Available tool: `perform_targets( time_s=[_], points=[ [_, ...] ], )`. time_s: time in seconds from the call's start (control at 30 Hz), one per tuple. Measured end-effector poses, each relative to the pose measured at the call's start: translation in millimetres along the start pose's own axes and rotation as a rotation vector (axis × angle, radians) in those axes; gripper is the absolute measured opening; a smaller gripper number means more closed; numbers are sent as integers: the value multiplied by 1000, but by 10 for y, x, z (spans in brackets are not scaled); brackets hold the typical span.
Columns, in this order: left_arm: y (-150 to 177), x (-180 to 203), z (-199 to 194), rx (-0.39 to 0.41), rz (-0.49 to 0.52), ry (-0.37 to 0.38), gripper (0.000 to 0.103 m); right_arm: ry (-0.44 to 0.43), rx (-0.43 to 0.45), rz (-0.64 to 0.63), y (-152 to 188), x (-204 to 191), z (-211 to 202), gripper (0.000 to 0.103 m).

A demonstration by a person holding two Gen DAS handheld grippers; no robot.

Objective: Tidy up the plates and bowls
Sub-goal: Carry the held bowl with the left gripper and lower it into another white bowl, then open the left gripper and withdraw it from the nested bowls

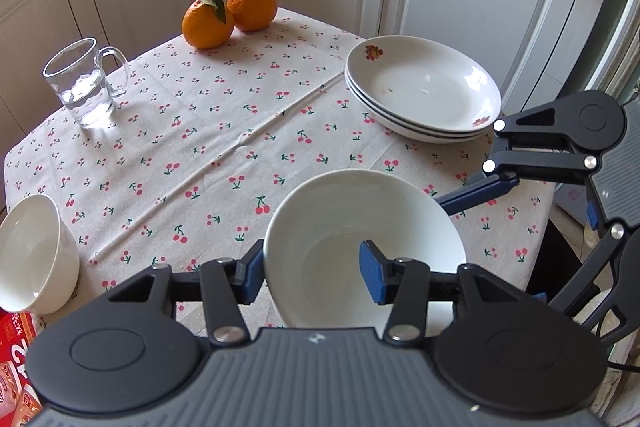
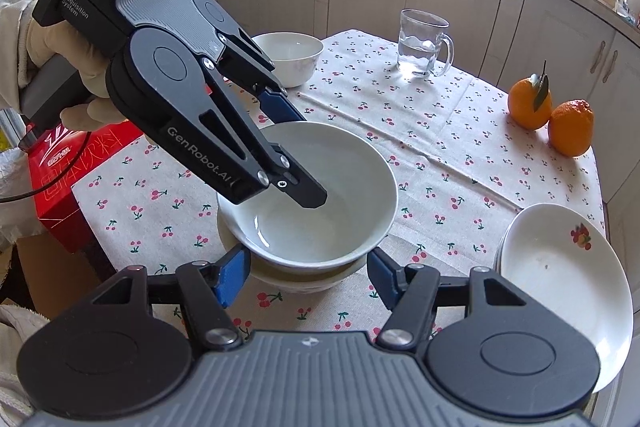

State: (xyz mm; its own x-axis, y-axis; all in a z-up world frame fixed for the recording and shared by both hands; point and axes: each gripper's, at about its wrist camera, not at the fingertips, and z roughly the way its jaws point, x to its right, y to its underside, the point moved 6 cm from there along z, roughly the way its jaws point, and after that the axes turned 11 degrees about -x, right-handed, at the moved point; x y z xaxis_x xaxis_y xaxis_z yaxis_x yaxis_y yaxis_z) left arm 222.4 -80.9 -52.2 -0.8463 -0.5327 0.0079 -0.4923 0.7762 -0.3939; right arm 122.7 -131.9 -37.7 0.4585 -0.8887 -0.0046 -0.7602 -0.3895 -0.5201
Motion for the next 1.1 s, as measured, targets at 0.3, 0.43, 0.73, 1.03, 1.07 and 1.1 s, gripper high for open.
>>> perform_targets(
  time_s=[0.3,0.43,0.73,1.03,1.07,1.1],
  points=[
    [10,-9,8,11,-5,6,53,6,14,-2,4,-12,-18,75],
    [19,-29,-80,56,-13,-18,82,5,40,-2,-14,-12,-77,95],
    [176,-131,-352,160,-35,-102,92,22,57,-20,-85,-53,-121,103],
    [513,-442,-542,202,-104,-150,92,37,53,-76,-311,-126,-134,103],
    [562,-509,-554,204,-116,-163,92,37,53,-85,-354,-133,-133,103],
    [596,-561,-560,207,-124,-170,92,37,53,-93,-401,-137,-129,103]
  ],
)
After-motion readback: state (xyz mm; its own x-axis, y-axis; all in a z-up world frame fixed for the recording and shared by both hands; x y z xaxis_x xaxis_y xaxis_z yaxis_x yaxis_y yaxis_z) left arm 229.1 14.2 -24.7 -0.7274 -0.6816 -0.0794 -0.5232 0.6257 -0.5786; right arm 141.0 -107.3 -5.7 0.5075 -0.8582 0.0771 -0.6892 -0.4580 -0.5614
